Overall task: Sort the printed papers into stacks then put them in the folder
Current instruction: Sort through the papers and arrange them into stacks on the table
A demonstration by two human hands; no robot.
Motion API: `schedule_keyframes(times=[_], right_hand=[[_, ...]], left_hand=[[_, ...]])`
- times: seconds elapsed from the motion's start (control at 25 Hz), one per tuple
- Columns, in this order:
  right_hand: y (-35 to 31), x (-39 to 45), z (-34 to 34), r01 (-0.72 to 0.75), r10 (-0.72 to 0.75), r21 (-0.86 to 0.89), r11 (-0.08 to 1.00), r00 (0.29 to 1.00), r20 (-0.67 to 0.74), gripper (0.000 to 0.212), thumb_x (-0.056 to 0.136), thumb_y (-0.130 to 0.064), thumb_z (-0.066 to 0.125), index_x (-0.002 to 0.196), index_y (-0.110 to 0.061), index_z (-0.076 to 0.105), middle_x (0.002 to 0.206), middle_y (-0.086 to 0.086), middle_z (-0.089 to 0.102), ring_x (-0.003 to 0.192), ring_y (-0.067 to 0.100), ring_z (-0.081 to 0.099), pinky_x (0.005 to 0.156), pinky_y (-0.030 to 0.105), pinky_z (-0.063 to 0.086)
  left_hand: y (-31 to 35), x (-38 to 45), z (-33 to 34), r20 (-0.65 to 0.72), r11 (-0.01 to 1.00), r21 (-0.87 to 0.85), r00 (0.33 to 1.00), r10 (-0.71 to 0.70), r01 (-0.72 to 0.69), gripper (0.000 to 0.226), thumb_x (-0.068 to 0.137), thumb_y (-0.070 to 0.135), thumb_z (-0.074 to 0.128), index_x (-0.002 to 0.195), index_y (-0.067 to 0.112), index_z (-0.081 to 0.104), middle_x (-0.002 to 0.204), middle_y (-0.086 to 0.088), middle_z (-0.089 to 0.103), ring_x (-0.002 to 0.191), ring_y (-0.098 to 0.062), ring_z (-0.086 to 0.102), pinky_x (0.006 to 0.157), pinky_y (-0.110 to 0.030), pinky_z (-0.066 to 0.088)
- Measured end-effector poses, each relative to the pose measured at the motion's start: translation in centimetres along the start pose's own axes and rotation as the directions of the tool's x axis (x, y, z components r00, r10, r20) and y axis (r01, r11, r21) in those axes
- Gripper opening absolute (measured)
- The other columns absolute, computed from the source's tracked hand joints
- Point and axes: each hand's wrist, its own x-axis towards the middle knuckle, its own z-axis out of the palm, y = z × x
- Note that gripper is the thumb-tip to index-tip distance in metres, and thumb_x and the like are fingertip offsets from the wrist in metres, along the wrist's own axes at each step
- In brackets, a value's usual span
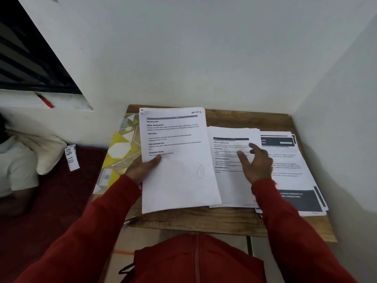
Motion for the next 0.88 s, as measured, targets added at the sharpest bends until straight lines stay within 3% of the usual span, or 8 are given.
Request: schedule_keyframes(times=[0.08,0.12,0.24,0.32,0.44,0.64,0.76,0.88], right_hand=[[-3.4,-2.4,1.7,-0.065,-0.045,0.418,0.906,0.968,0.247,0.039,0.083,-0.043,0.073,0.115,-0.022,0.064,0.110,0.002,0.066,0.103,0.026,0.064,0.086,0.044,0.053],[-4.5,-3.3,2.8,-0.105,-0.063,0.497,0.862,0.949,0.309,0.034,0.080,-0.039,0.077,0.106,-0.021,0.066,0.104,0.002,0.068,0.097,0.024,0.066,0.083,0.042,0.055],[-6.2,-3.7,4.9,-0.078,-0.065,0.577,0.813,0.972,0.224,0.023,0.072,-0.026,0.084,0.082,-0.015,0.066,0.092,0.007,0.071,0.085,0.024,0.066,0.082,0.041,0.053],[-6.6,-3.4,5.4,-0.120,-0.058,0.627,0.770,0.965,0.256,0.021,0.072,-0.025,0.084,0.075,-0.014,0.067,0.085,0.009,0.071,0.077,0.021,0.064,0.078,0.041,0.053],[-7.0,-3.1,5.6,-0.172,-0.075,0.687,0.706,0.947,0.314,0.011,0.079,-0.020,0.079,0.085,-0.013,0.074,0.089,0.005,0.075,0.084,0.026,0.071,0.085,0.045,0.057],[-7.7,-3.3,5.5,-0.345,-0.061,0.766,0.542,0.893,0.445,0.018,0.083,-0.010,0.074,0.101,-0.008,0.072,0.104,0.013,0.074,0.098,0.032,0.070,0.091,0.048,0.054],[-7.3,-3.5,5.5,-0.334,-0.084,0.756,0.563,0.887,0.455,0.026,0.083,-0.009,0.074,0.108,-0.010,0.070,0.107,0.008,0.074,0.100,0.028,0.070,0.092,0.045,0.054],[-6.6,-3.3,5.8,-0.327,-0.063,0.753,0.571,0.897,0.438,0.029,0.083,-0.006,0.073,0.111,-0.011,0.069,0.107,0.006,0.074,0.101,0.026,0.070,0.094,0.045,0.053]], left_hand=[[0.5,-0.7,0.6,0.002,1.000,-0.006,1.000,0.003,-0.003,0.041,0.086,0.019,0.071,0.123,0.007,0.060,0.117,-0.018,0.068,0.102,-0.038,0.066,0.086,-0.053,0.055],[0.8,-1.0,0.9,0.000,1.000,-0.003,1.000,0.008,-0.008,0.039,0.086,0.018,0.071,0.121,0.007,0.061,0.116,-0.018,0.068,0.101,-0.037,0.067,0.085,-0.052,0.055],[1.5,-1.7,1.1,-0.034,0.999,0.011,0.998,0.050,-0.049,0.033,0.085,0.022,0.071,0.115,0.011,0.063,0.114,-0.015,0.070,0.102,-0.035,0.067,0.088,-0.051,0.055],[1.9,-1.9,0.3,-0.092,0.996,-0.017,0.992,0.087,-0.088,0.032,0.092,0.031,0.062,0.119,0.014,0.062,0.116,-0.011,0.070,0.105,-0.033,0.067,0.091,-0.049,0.053],[1.8,-2.1,-1.1,-0.152,0.988,-0.124,0.985,0.078,-0.097,0.042,0.098,0.040,0.048,0.126,0.011,0.061,0.121,-0.013,0.067,0.113,-0.033,0.063,0.099,-0.049,0.048],[1.9,-2.6,-1.5,-0.237,0.972,-0.038,0.947,0.217,-0.233,0.018,0.096,0.023,0.057,0.102,0.013,0.071,0.106,-0.016,0.071,0.097,-0.033,0.065,0.096,-0.055,0.049],[2.0,-2.5,-1.1,-0.252,0.974,-0.009,0.943,0.217,-0.227,0.013,0.094,0.021,0.061,0.098,0.016,0.071,0.098,-0.011,0.073,0.087,-0.027,0.066,0.093,-0.054,0.050],[1.5,-2.3,-0.3,-0.214,0.976,0.033,0.952,0.217,-0.215,0.019,0.096,0.025,0.058,0.107,0.015,0.069,0.105,-0.010,0.073,0.093,-0.027,0.067,0.093,-0.051,0.052]])
